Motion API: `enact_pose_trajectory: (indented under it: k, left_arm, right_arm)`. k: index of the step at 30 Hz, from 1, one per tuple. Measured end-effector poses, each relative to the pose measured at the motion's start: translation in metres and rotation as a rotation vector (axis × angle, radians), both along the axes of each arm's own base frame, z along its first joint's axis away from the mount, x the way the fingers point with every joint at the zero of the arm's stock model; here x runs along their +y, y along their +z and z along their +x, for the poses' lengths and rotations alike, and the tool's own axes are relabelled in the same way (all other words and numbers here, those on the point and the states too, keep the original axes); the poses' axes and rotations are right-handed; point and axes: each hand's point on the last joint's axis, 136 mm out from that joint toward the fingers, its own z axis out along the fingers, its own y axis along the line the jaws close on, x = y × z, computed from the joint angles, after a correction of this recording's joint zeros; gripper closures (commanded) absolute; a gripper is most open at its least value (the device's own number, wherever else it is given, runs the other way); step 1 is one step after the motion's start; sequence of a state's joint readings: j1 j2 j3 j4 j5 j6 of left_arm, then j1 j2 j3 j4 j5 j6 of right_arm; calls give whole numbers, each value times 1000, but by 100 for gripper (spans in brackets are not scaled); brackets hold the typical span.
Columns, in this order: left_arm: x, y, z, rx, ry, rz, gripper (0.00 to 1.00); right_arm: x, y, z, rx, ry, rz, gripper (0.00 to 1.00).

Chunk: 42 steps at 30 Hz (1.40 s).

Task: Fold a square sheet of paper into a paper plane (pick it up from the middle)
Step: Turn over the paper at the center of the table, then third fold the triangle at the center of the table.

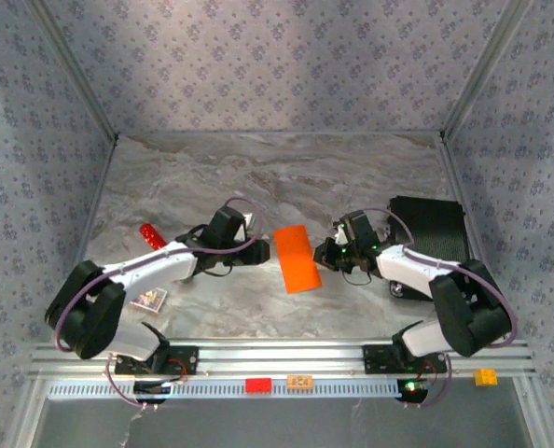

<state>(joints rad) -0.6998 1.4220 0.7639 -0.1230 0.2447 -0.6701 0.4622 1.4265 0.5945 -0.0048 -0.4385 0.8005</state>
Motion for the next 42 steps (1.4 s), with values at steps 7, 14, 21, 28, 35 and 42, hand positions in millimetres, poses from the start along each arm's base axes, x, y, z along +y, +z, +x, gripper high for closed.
enact_pose_trajectory:
  k: [7, 14, 21, 28, 35, 42]
  left_arm:
    - [-14, -11, 0, 47, -16, -26, 53]
    - [-18, -15, -1, 68, -22, -38, 54]
    - [-29, -29, 1, 124, -26, -58, 59]
    - [-31, -41, 9, 185, 16, -63, 66]
    - [-27, -56, 11, 243, 57, -46, 66]
    - [-27, -60, 10, 260, 64, -43, 67]
  right_arm:
    - [8, -21, -3, 66, 28, 20, 90]
    - [10, -33, -2, 114, -21, 39, 92]
    - [27, -33, -9, 134, -86, 95, 92]
    - [32, -33, -11, 153, -124, 93, 92]
    - [33, -33, -11, 160, -134, 98, 92]
    - [33, -33, -11, 164, -139, 100, 92]
